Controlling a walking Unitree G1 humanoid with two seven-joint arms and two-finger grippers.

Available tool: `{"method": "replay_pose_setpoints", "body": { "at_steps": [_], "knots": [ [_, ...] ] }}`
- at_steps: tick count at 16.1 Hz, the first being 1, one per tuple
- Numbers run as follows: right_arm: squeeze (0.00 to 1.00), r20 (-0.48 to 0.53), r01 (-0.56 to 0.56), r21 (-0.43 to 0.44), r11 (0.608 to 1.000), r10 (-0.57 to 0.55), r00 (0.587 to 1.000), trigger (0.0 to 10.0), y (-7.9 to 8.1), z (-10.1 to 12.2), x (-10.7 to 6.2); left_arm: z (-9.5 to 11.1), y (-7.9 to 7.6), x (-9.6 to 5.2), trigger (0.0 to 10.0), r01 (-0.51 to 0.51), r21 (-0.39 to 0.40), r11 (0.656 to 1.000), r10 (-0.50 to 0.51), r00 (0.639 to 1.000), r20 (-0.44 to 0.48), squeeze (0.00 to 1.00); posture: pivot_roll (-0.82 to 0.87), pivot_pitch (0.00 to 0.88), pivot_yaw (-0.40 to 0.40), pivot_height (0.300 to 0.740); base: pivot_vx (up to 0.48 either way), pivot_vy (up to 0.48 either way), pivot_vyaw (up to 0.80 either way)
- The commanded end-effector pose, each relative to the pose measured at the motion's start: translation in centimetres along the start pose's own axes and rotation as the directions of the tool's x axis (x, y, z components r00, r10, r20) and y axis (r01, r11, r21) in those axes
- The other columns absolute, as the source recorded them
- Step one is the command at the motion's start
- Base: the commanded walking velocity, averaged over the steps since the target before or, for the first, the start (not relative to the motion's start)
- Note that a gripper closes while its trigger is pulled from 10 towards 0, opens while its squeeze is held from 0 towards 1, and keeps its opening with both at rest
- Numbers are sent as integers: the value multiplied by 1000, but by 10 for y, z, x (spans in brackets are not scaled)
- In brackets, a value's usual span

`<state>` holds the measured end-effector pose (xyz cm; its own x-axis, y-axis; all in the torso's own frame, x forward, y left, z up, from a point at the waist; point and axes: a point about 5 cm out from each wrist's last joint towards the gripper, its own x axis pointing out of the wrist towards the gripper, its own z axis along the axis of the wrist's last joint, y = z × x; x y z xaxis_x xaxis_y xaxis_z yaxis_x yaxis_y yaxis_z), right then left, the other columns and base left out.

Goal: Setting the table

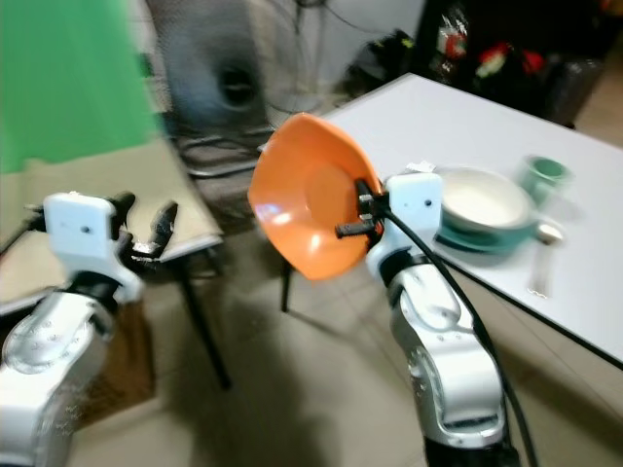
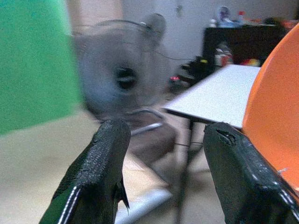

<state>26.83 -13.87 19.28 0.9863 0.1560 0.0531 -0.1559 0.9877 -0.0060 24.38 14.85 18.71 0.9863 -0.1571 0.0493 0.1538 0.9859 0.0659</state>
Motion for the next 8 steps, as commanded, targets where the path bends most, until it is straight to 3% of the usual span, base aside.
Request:
{"method": "replay_pose_setpoints", "body": {
  "at_steps": [1,8],
  "knots": [
    [0,55,16,11,1000,-16,998,10000,-1,12,-1,3,3,1,10000,-5,17,1000,5,1000,7,0,-67,0,12,740,0,-480,0],
    [0,54,24,26,999,-26,998,10000,-1,12,-4,1,2,2,10000,10,18,1000,-10,1000,1,0,-72,1,15,740,0,-480,0]
  ]
}}
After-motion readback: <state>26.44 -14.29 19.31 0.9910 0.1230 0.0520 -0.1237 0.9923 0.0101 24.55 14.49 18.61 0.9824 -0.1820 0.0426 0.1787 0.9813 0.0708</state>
